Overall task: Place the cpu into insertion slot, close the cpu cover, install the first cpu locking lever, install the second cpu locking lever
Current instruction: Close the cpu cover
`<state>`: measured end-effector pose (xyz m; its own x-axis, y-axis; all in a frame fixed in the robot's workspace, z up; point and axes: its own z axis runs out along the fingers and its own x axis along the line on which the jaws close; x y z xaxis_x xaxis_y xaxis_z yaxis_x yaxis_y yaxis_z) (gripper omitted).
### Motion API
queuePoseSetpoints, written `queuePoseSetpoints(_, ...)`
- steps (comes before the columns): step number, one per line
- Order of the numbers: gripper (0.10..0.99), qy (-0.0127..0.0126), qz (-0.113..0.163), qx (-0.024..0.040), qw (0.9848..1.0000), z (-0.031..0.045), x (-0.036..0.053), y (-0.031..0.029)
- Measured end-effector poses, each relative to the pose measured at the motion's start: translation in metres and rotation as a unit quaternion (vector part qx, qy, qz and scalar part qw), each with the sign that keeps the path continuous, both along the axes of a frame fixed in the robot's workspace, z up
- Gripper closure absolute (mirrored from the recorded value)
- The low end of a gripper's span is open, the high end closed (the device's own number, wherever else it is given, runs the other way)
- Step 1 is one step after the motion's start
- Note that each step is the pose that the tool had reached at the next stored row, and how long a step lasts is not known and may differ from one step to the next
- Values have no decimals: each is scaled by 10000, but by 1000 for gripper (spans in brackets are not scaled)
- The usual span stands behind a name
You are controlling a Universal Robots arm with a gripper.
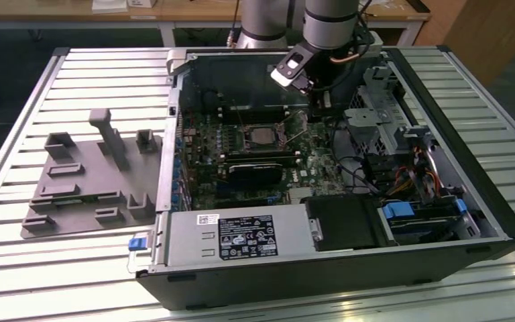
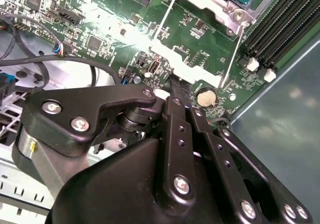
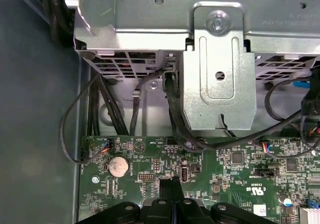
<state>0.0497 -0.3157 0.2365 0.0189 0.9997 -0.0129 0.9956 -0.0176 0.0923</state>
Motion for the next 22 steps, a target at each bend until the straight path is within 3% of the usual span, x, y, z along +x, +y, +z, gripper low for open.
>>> queuePoseSetpoints(6, 980, 1, 0, -1, 10000, -1, 1, 0)
queuePoseSetpoints(8, 980, 19, 1, 0, 10000, -1, 2, 0)
queuePoseSetpoints(15, 980, 264, 0, -1, 9997, -3, 9, 0)
queuePoseSetpoints(17, 980, 349, 0, 0, 9994, -4, 12, 0)
queuePoseSetpoints(22, 980, 595, 0, -3, 9982, -6, 20, 0)
